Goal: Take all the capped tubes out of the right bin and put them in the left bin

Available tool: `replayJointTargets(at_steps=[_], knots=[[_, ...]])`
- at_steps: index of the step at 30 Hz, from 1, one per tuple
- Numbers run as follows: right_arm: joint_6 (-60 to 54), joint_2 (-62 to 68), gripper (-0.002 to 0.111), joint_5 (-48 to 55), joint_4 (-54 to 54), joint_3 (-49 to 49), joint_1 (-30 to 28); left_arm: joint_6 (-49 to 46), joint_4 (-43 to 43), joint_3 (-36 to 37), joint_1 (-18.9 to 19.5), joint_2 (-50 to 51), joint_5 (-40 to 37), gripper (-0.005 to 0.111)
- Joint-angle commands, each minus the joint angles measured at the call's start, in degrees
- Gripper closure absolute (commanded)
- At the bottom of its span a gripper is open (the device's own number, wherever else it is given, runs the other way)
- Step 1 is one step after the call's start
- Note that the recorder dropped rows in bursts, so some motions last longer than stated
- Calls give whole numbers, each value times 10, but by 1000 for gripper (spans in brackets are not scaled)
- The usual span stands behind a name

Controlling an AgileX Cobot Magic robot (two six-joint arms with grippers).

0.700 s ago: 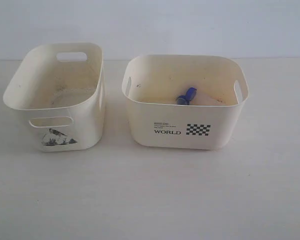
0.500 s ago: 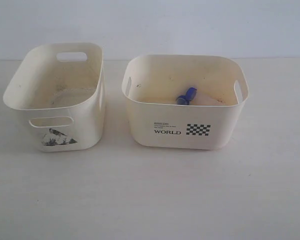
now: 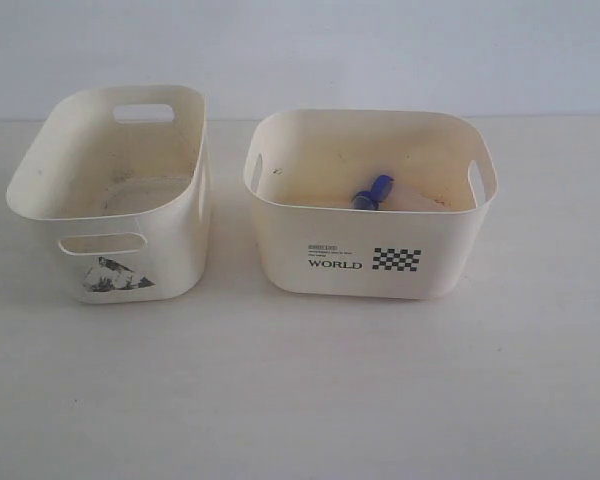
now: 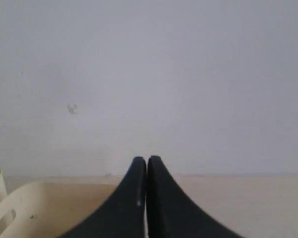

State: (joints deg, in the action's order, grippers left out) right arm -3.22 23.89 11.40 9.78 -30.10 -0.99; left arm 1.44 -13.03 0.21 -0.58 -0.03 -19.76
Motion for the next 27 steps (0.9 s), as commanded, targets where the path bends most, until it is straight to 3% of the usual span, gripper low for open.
replayJointTargets(at_steps=[1,9,16,21,27], knots=[[-3,86,109,14,2,-32,-1,5,-1,-2,0,0,2,102],[-3,129,109,-34,34,-32,-1,5,-1,-2,0,0,2,102],[-3,159,109,21,81,-32,5,5,-1,-2,0,0,2,102],[-68,253,109,86,81,-81,64,5,-1,-2,0,0,2,102],[-135,405,109,175,77,-213,132,5,-1,-2,0,0,2,102]])
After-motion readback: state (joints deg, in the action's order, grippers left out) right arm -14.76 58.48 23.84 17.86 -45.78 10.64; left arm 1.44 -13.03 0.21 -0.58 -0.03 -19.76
